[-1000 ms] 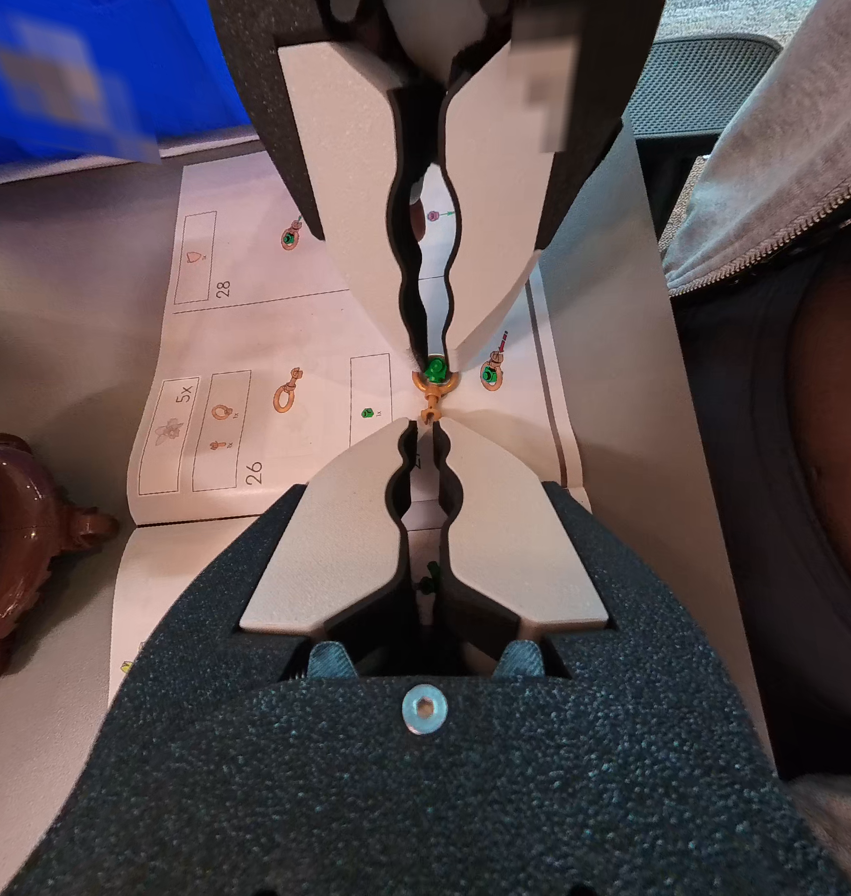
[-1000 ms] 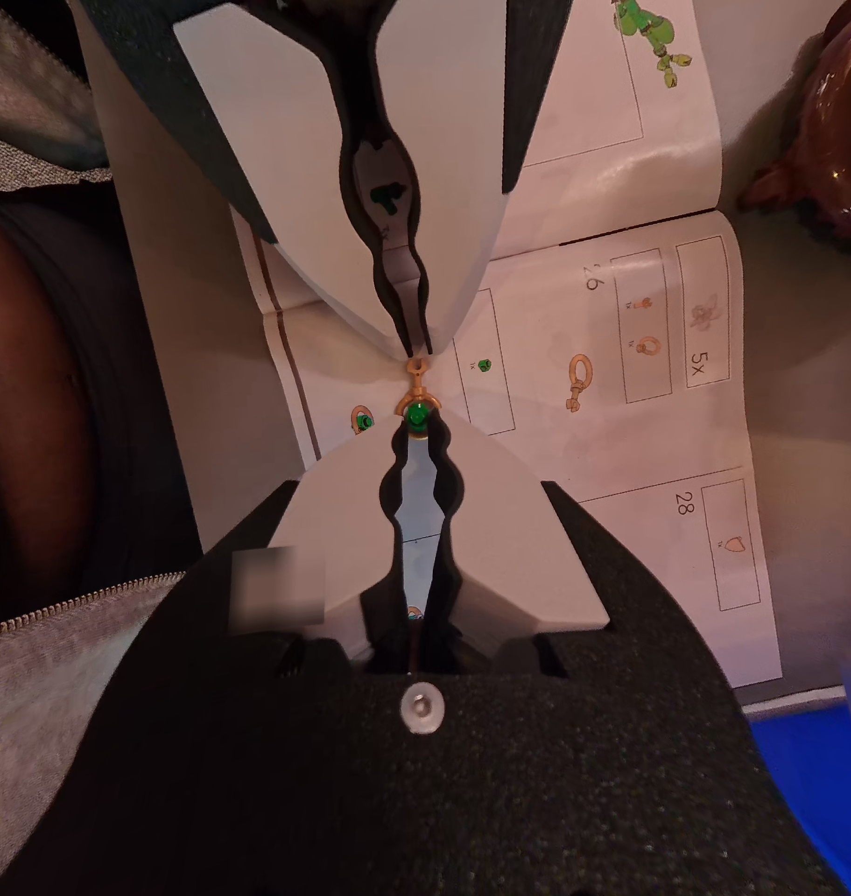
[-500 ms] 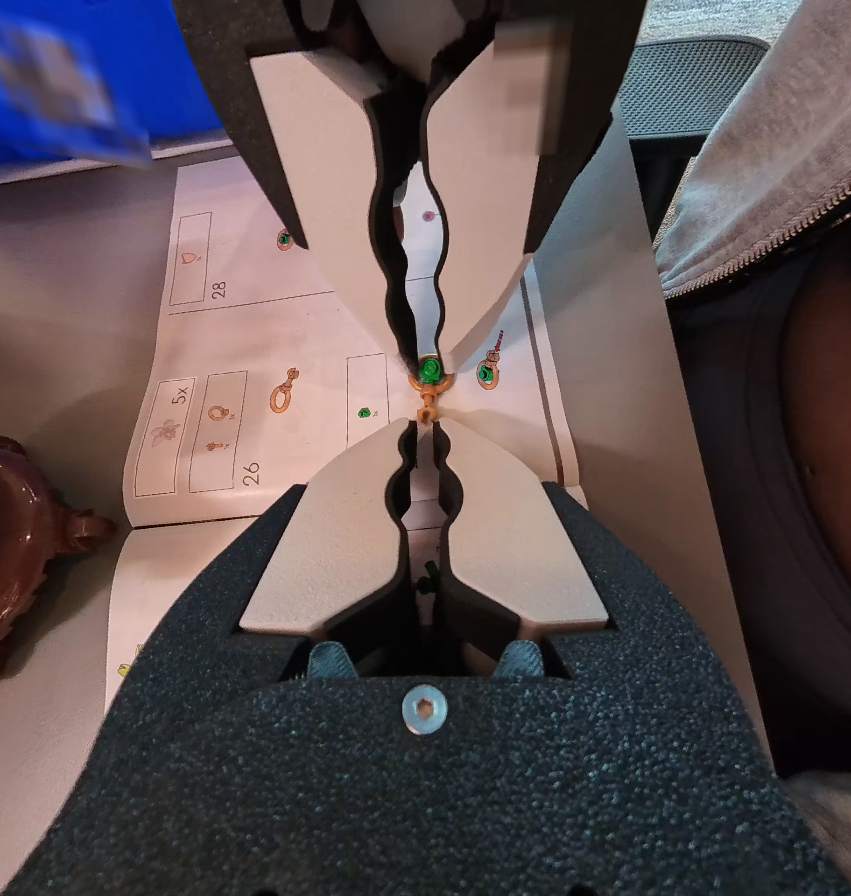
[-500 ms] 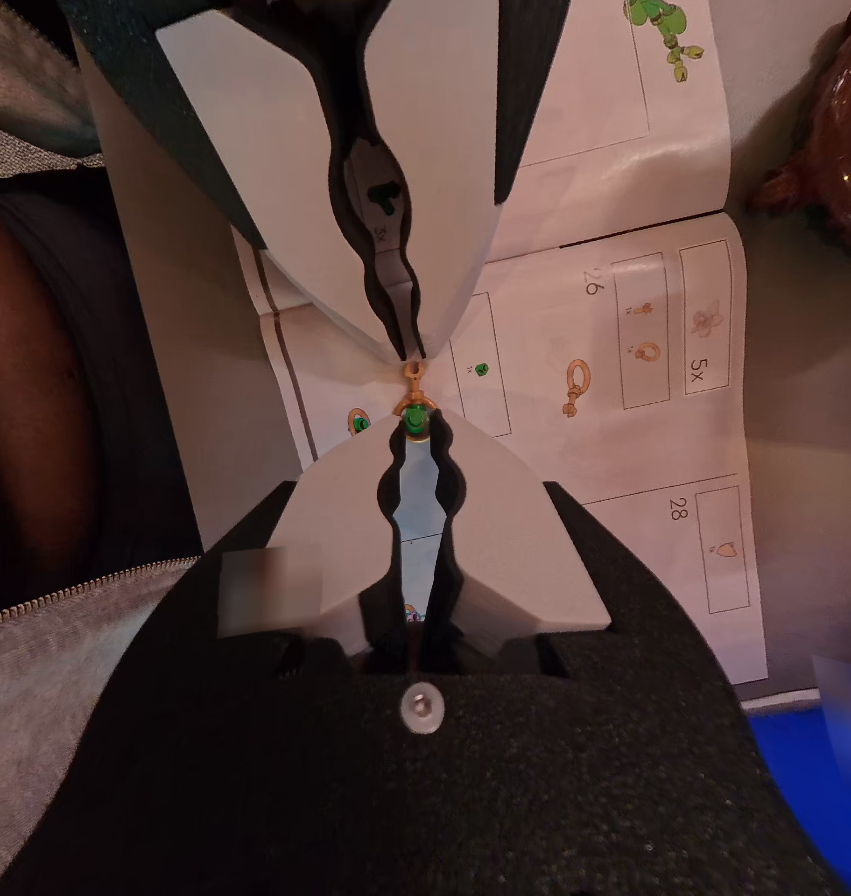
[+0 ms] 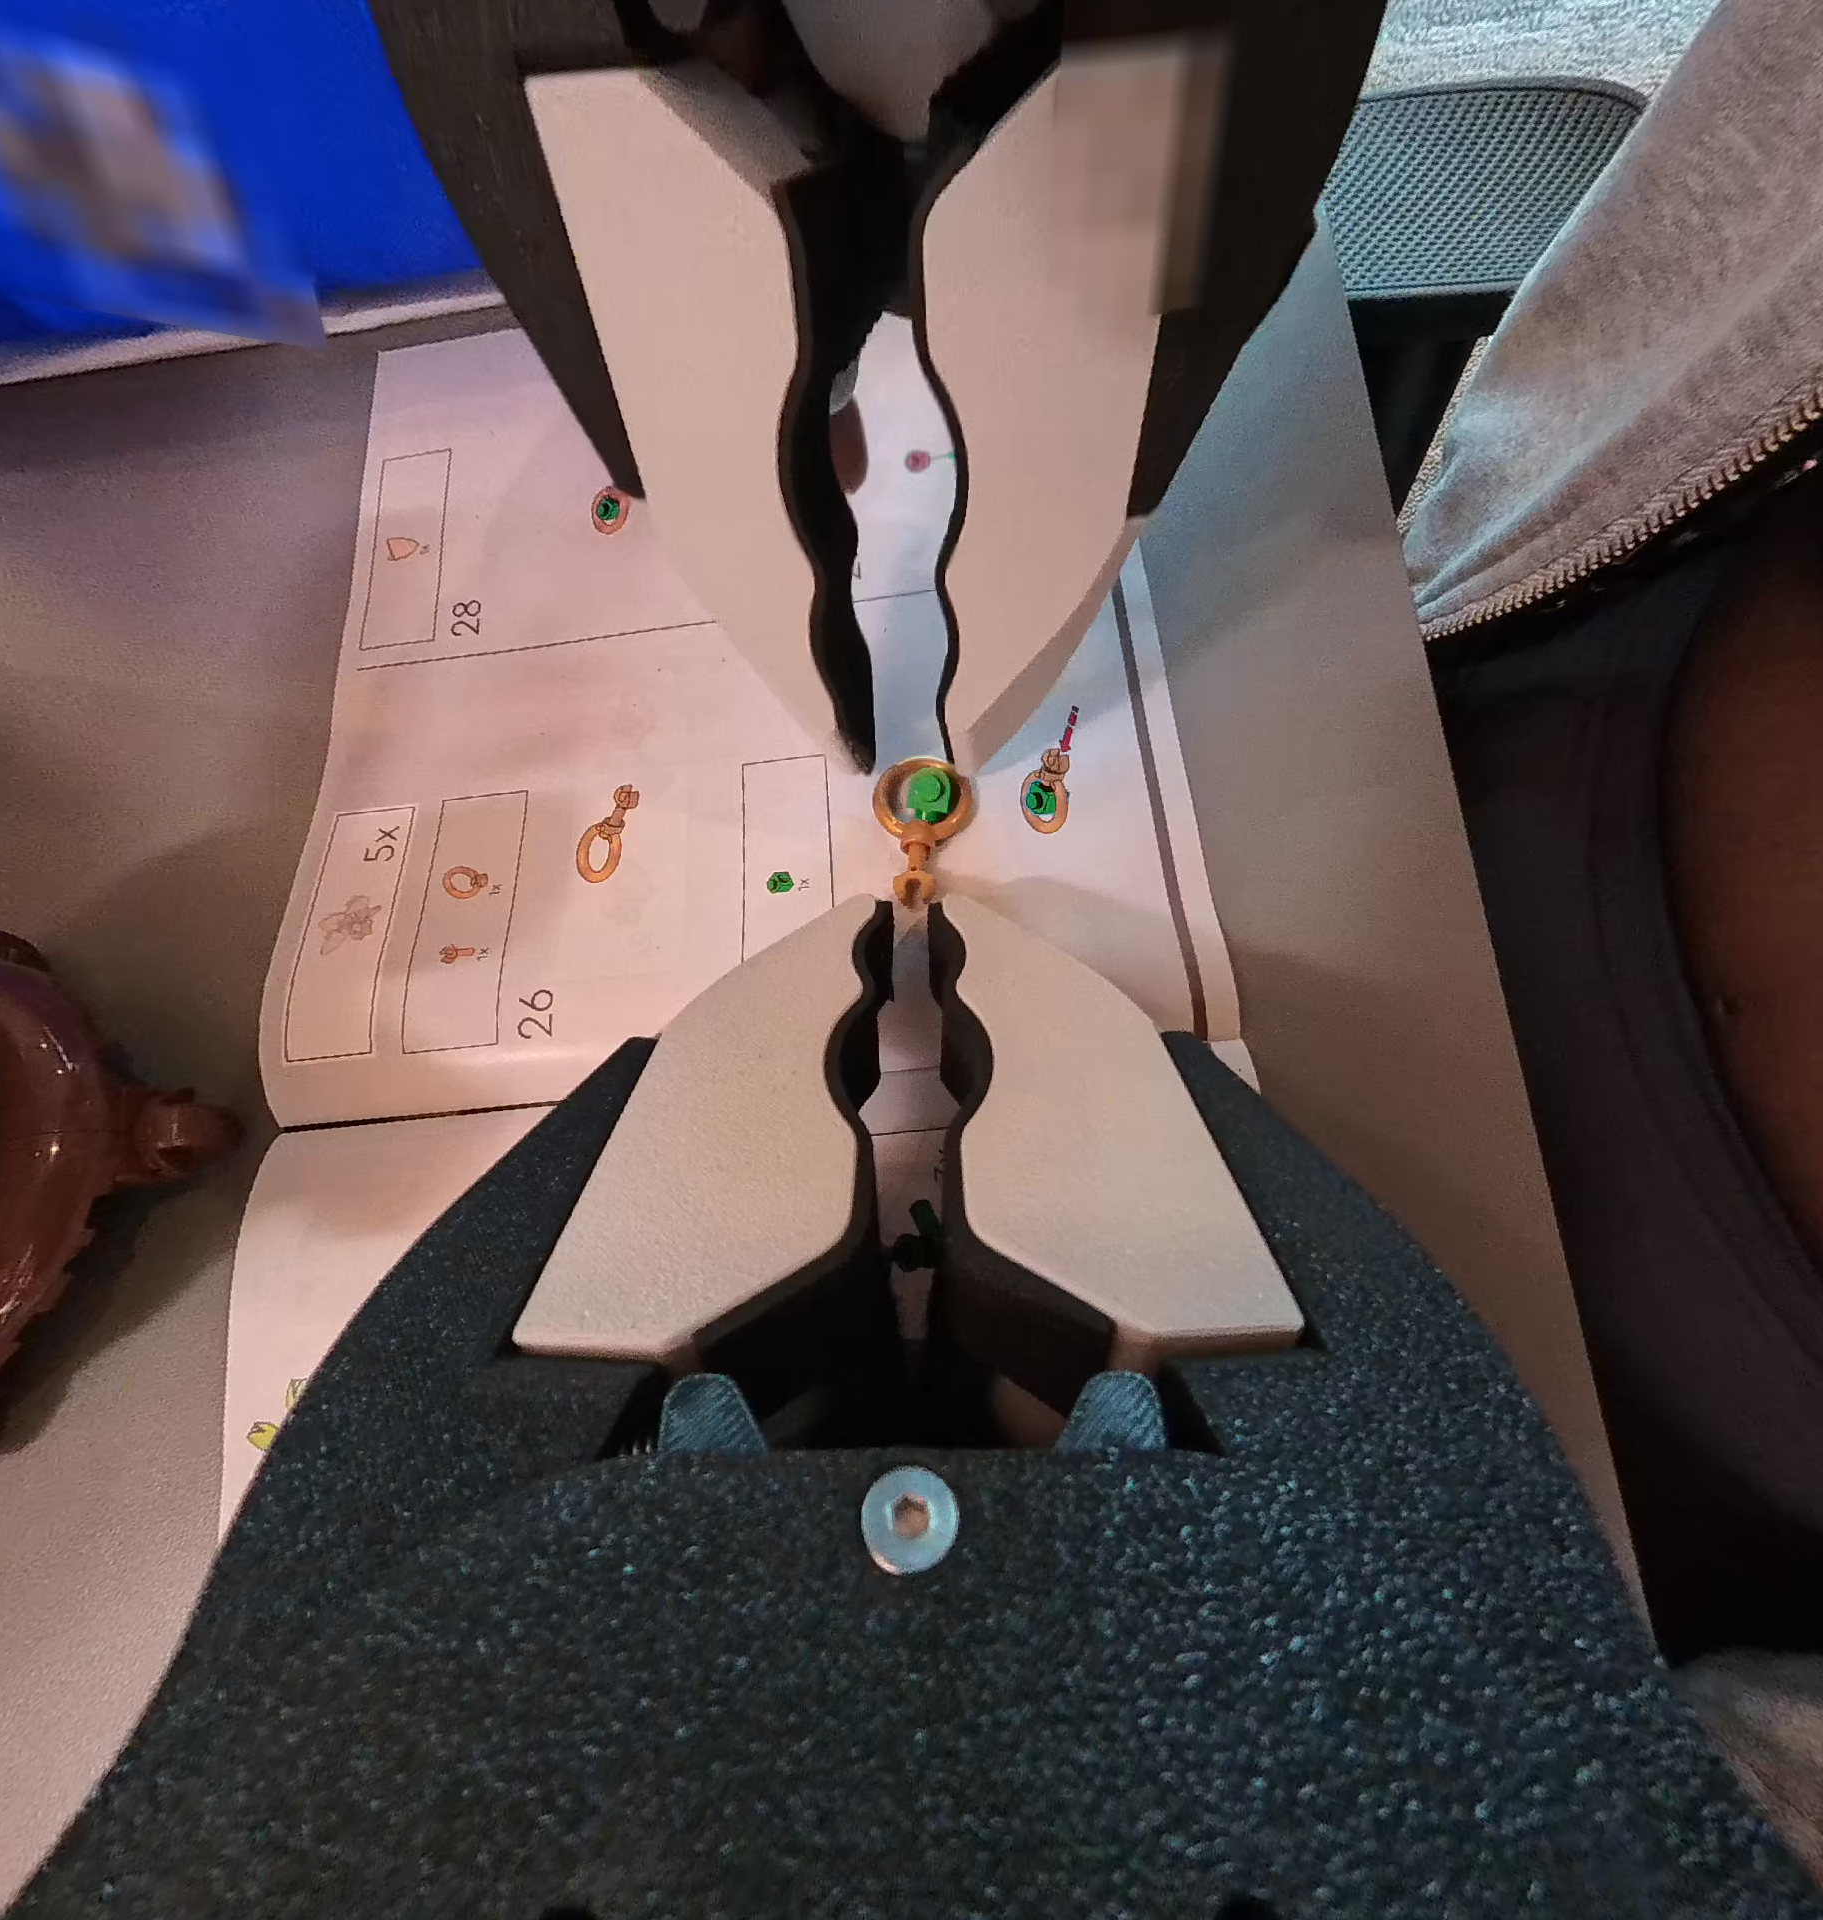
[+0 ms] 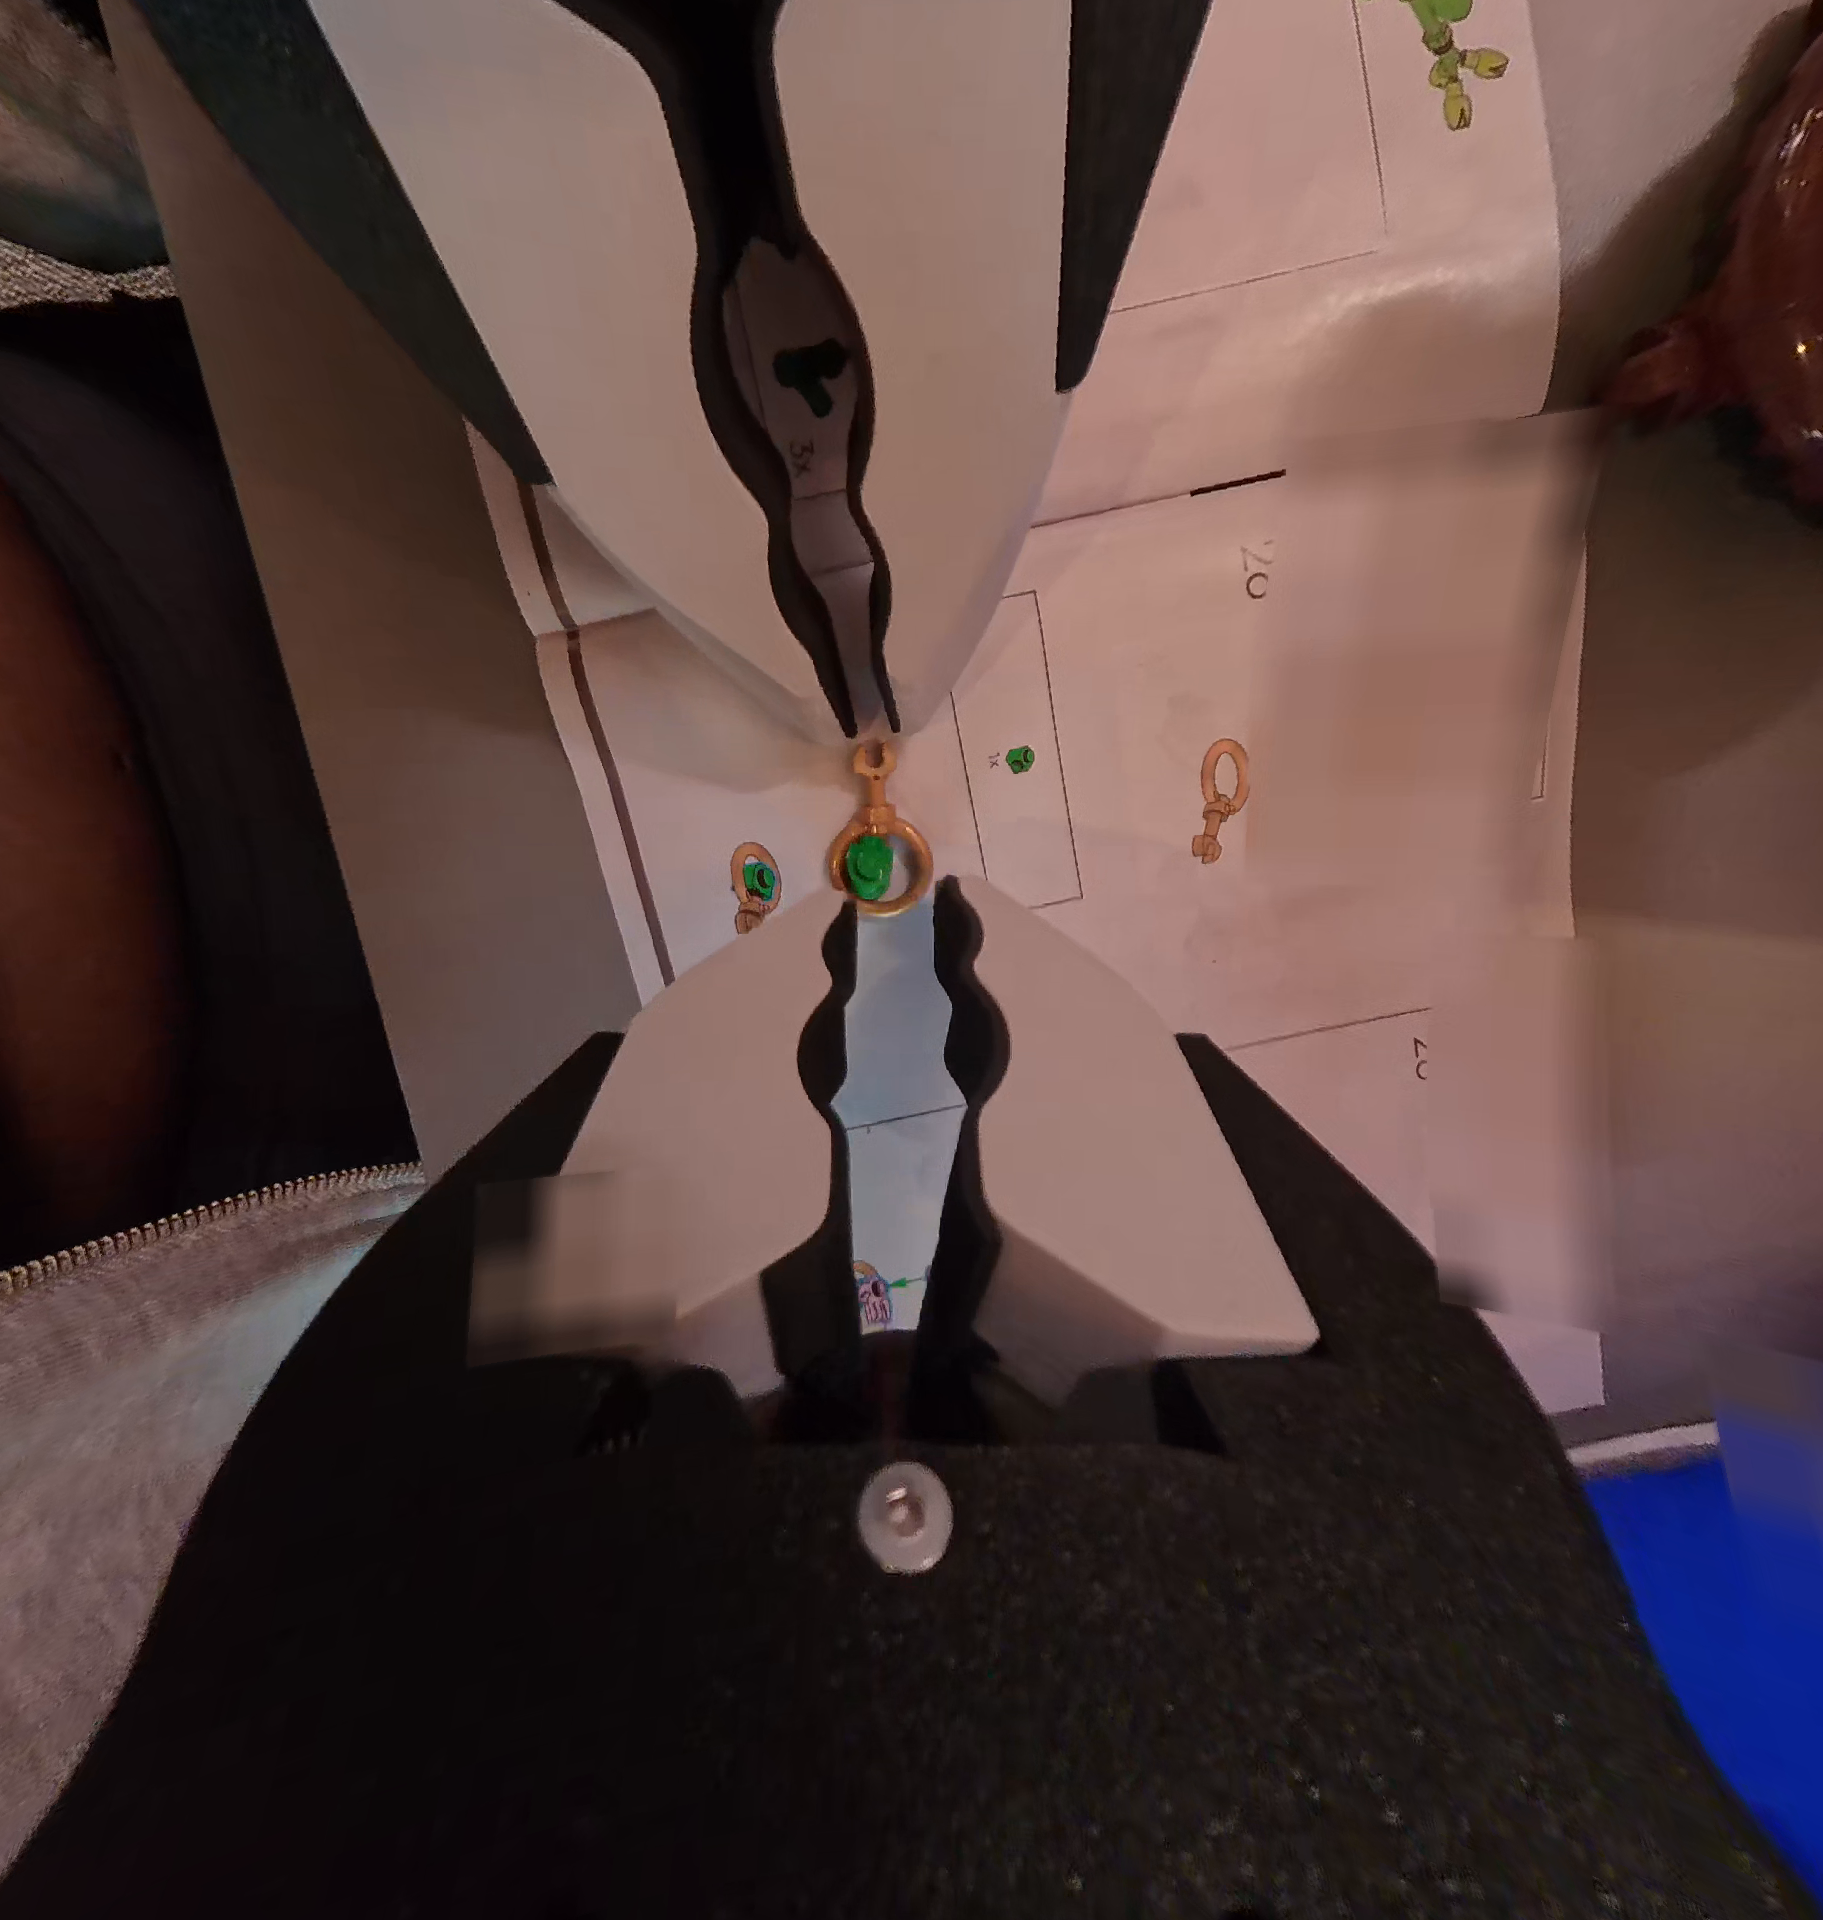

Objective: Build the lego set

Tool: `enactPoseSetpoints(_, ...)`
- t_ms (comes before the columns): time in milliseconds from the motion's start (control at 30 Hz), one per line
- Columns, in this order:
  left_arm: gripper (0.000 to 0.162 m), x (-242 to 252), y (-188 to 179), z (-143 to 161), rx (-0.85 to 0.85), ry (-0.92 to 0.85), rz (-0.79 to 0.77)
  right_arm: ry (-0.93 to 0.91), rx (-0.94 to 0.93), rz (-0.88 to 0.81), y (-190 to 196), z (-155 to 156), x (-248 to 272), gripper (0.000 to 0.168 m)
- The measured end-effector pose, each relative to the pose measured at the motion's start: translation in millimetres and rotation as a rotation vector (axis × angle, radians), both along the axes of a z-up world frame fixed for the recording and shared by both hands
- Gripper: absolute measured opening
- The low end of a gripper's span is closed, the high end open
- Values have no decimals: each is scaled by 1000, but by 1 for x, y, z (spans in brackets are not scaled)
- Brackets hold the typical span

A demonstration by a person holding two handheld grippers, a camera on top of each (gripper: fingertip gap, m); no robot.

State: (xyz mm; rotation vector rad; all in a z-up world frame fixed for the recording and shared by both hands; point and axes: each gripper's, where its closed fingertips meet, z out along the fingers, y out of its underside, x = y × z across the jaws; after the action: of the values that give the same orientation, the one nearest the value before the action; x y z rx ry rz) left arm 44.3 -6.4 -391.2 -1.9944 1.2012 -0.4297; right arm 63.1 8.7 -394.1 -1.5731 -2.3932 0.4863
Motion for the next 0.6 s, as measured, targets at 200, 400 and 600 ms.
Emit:
enactPoseSetpoints(200,6,0,0,1,-1,-7,4,106,-77,-110,-6,14,-3,5)
enactPoseSetpoints(400,6,0,0,0,1,-1,5,109,-103,-172,-7,1,3,5)
enactPoseSetpoints(600,6,0,0,-1,1,3,5,107,-84,-189,-3,-2,3,5)
